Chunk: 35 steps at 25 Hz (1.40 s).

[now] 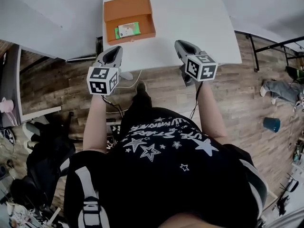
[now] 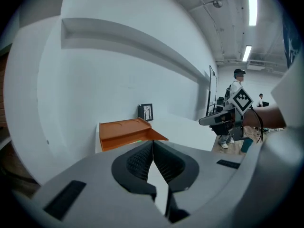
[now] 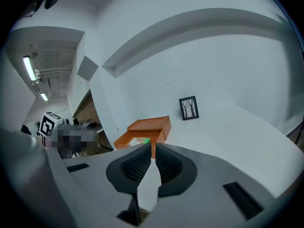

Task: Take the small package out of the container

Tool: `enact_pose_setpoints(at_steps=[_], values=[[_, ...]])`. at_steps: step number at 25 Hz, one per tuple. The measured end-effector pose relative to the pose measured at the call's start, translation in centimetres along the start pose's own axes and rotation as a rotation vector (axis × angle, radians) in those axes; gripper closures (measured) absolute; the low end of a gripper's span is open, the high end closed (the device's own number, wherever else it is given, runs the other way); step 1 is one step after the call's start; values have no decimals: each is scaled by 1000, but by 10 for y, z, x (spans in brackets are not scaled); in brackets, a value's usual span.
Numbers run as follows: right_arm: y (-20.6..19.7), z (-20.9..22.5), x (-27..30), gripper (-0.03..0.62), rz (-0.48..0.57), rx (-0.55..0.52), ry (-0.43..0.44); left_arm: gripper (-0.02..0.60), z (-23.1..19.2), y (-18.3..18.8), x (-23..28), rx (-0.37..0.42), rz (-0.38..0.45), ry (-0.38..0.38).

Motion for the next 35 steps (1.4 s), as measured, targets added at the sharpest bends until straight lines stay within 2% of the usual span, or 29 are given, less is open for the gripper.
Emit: enact_pose_setpoints(at_steps=[7,9,15,21,24,27,32,35], values=[[34,8,72,536,-6,-2,-28,560,-65,17,62,78,-82,-54],[42,10,82,536,-16,-3,-38,542,-76,22,76,108,-118,-85],[59,11,118,536,-41,-3,-45,331,-109,26,117,235,-279,-239],[71,21,145,536,-57,6,-57,264,-132,30,159,343,-429,-361],[72,23,154,536,-66,12,-63,248,-135,24,174,408,-527,-421],[72,25,161,536,-74,16,-71,237,-135,16,187,435,-597,-456],[66,27,170,536,-87,29,-76,236,-133,5,207,496,-682,-467],[65,25,171,536,-92,40,-78,233,-128,2,216,577,-740,-462]])
Point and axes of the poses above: the fingertips, and each gripper's own axes: x forward along the fingers, z to its right, y out of its top, the point moved 10 cm from there along -x, backward along the fingers, and after that the axes turned 7 degrees about -y, right-handed, at the moved point
